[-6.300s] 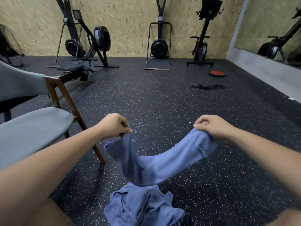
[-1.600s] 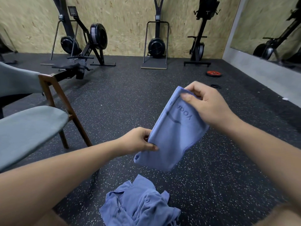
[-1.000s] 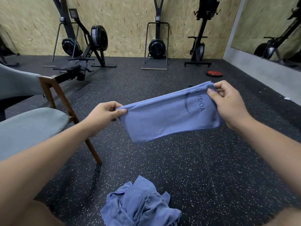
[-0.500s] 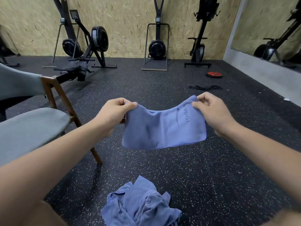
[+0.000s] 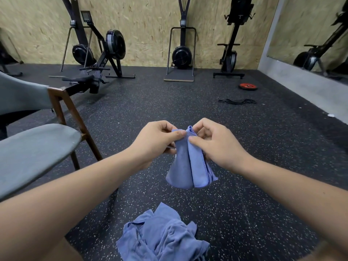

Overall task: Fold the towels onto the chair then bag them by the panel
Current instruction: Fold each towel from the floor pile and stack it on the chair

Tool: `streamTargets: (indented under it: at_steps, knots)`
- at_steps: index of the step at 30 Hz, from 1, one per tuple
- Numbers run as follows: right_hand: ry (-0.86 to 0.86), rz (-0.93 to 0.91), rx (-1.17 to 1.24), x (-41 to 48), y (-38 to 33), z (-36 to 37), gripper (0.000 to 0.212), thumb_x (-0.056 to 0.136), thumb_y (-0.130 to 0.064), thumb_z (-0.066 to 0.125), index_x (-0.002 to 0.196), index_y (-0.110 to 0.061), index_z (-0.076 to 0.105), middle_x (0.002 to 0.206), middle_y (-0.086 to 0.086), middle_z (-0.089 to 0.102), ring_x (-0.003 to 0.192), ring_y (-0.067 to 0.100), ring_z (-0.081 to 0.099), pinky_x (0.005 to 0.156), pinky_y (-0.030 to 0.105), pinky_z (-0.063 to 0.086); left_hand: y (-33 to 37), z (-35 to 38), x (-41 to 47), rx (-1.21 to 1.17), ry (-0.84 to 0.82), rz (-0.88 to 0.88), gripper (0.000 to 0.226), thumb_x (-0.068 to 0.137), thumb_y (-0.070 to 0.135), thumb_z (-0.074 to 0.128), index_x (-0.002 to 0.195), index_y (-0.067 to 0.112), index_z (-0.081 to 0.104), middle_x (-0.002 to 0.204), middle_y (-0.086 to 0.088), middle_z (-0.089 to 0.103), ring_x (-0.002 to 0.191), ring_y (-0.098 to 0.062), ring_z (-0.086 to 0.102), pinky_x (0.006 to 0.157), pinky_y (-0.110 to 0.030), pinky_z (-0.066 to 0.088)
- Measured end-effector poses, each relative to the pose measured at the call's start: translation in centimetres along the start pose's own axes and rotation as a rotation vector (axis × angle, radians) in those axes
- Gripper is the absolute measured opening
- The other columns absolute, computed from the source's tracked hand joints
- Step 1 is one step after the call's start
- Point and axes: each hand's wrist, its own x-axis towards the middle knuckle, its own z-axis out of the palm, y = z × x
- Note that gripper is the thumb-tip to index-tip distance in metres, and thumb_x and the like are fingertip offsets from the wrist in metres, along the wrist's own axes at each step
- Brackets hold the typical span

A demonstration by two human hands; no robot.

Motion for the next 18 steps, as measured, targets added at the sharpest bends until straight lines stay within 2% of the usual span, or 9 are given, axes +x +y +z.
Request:
streamTargets:
  at_steps: [2, 5, 9, 11, 14, 16, 18]
  knots:
    - [-0.013, -0.005, 0.009, -0.2, -0.2, 0.2, 0.010, 0.093, -0.031, 0.075, 0.097, -0.028, 0.066, 0.083, 0.005, 0.069, 0.065, 0.015, 0.059, 0.062, 0.044, 0.053, 0.0, 0.2, -0.2, 0.000, 0.007, 0.004, 0.019, 0.096, 0.022, 0.081, 0.090, 0.008, 0.070, 0.082, -0.010, 0.073, 0.074, -0.019, 0.067, 0.065, -0.032, 0.060]
    - [-0.025, 0.011, 0.079, -0.5, -0.6, 0.5, 0.009, 0.096, -0.023, 0.077, 0.097, -0.023, 0.068, 0.085, 0.005, 0.070, 0.061, 0.012, 0.060, 0.053, 0.033, 0.052, 0.1, 0.4, -0.3, 0.032, 0.018, 0.008, 0.019, 0.100, 0.022, 0.075, 0.091, 0.005, 0.074, 0.078, -0.005, 0.072, 0.072, -0.016, 0.065, 0.066, -0.031, 0.059]
    - [-0.073, 0.046, 0.219, -0.7, -1.3, 0.6, 0.006, 0.105, -0.014, 0.066, 0.105, -0.011, 0.071, 0.095, 0.012, 0.074, 0.069, 0.017, 0.071, 0.059, 0.035, 0.062, 0.2, 0.1, -0.3, 0.103, 0.008, 0.021, 0.023, 0.098, 0.032, 0.073, 0.096, 0.010, 0.077, 0.089, -0.009, 0.076, 0.079, -0.016, 0.067, 0.072, -0.035, 0.059]
    - [-0.104, 0.071, 0.274, -0.8, -1.4, 0.6, 0.018, 0.107, -0.006, 0.056, 0.110, -0.009, 0.073, 0.097, 0.013, 0.075, 0.076, 0.018, 0.072, 0.063, 0.038, 0.064, 0.1, -0.2, -0.4, 0.158, -0.014, 0.051, 0.022, 0.094, 0.037, 0.078, 0.099, 0.016, 0.077, 0.099, -0.010, 0.079, 0.083, -0.015, 0.069, 0.077, -0.039, 0.058]
    - [-0.156, 0.071, 0.236, -0.8, -1.2, 0.4, 0.029, 0.106, 0.003, 0.049, 0.119, -0.010, 0.072, 0.104, 0.011, 0.075, 0.082, 0.018, 0.073, 0.069, 0.040, 0.066, -0.1, -0.5, -0.5, 0.226, -0.035, 0.094, 0.032, 0.079, 0.044, 0.088, 0.100, 0.024, 0.076, 0.098, -0.004, 0.080, 0.086, -0.021, 0.073, 0.082, -0.043, 0.058]
    - [-0.184, 0.036, 0.159, -0.7, -0.7, 0.3, 0.036, 0.105, 0.006, 0.047, 0.124, -0.013, 0.071, 0.110, 0.010, 0.073, 0.087, 0.019, 0.071, 0.071, 0.041, 0.066, -0.4, -0.7, -0.4, 0.292, -0.025, 0.126, 0.032, 0.074, 0.041, 0.090, 0.099, 0.027, 0.075, 0.095, 0.002, 0.080, 0.088, -0.023, 0.075, 0.087, -0.047, 0.060]
    - [-0.178, -0.004, 0.101, -0.5, -0.4, 0.2, 0.040, 0.102, 0.007, 0.052, 0.124, -0.019, 0.072, 0.111, 0.005, 0.070, 0.090, 0.019, 0.070, 0.073, 0.038, 0.065, -0.4, -1.0, -0.2, 0.319, -0.021, 0.155, 0.023, 0.076, 0.027, 0.084, 0.097, 0.026, 0.075, 0.092, 0.004, 0.080, 0.083, -0.014, 0.072, 0.088, -0.049, 0.060]
